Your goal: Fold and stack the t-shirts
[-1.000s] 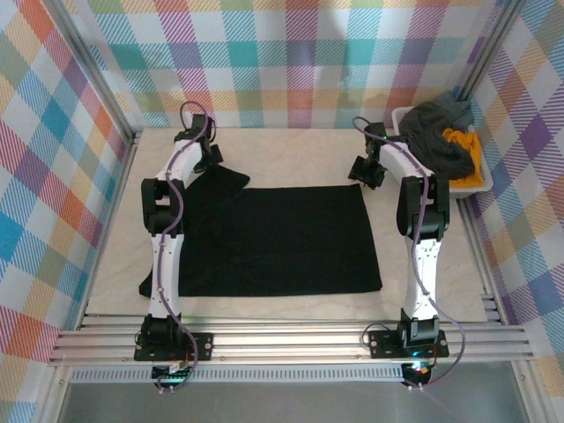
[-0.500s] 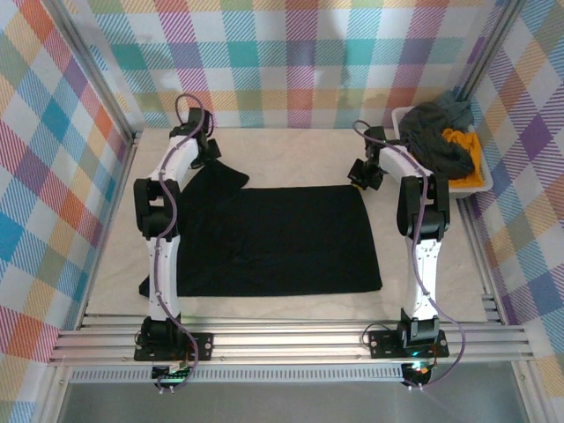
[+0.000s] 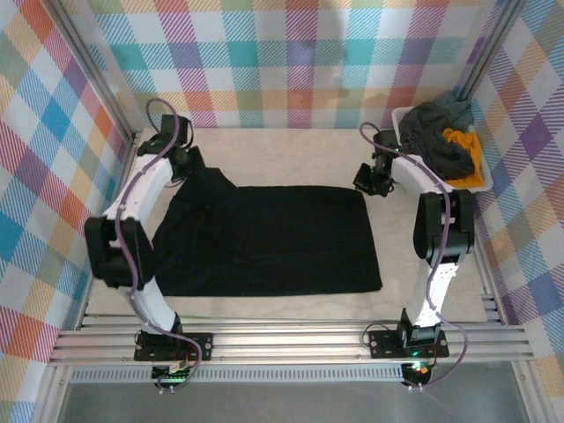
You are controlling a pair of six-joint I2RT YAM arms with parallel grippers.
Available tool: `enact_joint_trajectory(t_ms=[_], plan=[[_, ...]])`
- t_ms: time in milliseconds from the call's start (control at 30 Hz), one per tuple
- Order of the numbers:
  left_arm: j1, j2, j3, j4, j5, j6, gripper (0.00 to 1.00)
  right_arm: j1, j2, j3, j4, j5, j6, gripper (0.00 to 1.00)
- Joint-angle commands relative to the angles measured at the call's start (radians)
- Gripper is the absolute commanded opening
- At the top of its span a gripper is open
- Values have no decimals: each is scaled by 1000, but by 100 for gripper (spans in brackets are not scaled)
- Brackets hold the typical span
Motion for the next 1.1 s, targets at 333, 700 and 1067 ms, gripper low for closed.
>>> enact_joint_trajectory(t_ms=[333,700,1067], plan=[[-9,-634,-539,-76,-55,-169,0,-4,-268,-335,30,47,32,0],[-11,-855,-761,-157,-50,-329,0,-14,-291,-444,64,83,51,0],[-11,-927,-875,-214,-85,-431,0,-16,-282,-459,70,66,52,0]])
